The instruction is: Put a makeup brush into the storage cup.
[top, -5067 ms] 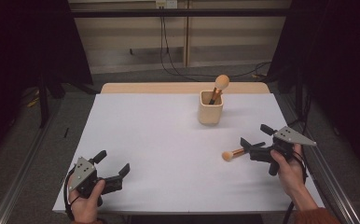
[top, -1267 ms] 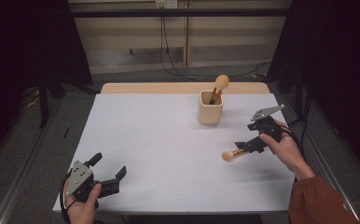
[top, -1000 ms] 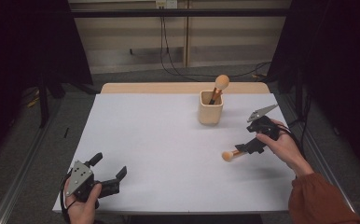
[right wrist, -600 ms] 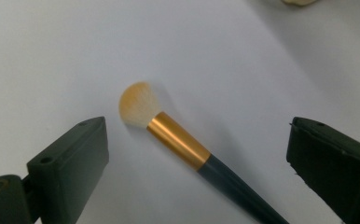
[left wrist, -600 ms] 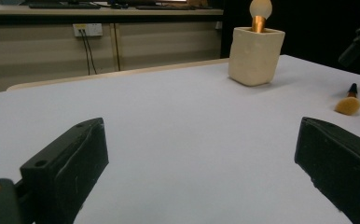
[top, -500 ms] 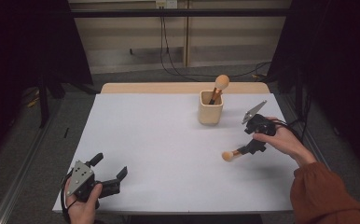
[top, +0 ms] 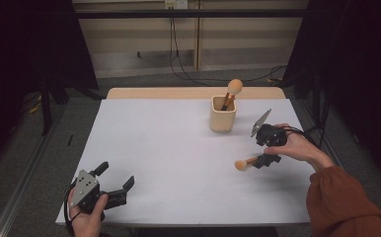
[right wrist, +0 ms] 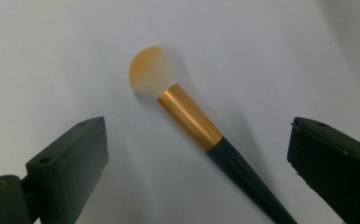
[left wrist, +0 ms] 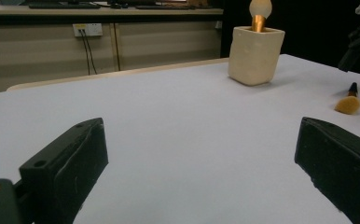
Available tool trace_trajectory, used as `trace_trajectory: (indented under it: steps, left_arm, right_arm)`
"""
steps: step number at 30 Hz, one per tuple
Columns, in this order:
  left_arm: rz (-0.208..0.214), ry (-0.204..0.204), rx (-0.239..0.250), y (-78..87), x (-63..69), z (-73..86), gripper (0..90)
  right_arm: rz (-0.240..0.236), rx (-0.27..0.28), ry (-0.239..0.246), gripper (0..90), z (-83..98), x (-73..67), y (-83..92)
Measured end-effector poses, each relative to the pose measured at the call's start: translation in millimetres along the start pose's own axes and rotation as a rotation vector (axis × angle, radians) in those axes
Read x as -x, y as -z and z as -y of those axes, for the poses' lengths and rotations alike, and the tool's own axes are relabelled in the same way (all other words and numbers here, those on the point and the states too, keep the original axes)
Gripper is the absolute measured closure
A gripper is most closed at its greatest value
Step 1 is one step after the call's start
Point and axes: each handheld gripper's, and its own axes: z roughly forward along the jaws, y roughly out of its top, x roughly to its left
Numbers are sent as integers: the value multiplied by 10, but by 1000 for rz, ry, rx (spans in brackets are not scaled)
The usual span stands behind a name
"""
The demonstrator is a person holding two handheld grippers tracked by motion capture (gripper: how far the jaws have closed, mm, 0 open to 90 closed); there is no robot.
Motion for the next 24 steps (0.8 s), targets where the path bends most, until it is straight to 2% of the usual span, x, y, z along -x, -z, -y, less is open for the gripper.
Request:
trace_trajectory:
  steps: [5, 7, 8, 10, 14, 20, 24]
  left_arm:
    - [0, 1, 1, 2, -2, 1, 25]
    - [-2, -3, -3, -1, 0, 0, 26]
    - [0, -2, -4, -6, 5, 1, 26]
    - [4, -3, -5, -9, 14, 1, 26]
    - [4, -4, -7, -2, 8, 3, 25]
    - [6, -4, -6, -8, 13, 1, 25]
    - [9, -15, -12, -11, 9, -1, 25]
  right_arm:
    - [6, -18, 25, 45, -10, 0, -81]
    - [14, -34, 42, 89, -20, 7, -122]
    - [12, -31, 26, 80, -29, 2, -148]
    - [16, -50, 52, 116, -47, 11, -193]
    - [10, -107, 54, 155, -49, -5, -285]
    - [30, -124, 70, 289, -21, 12, -364]
    - [36, -136, 82, 300, -35, 13, -378]
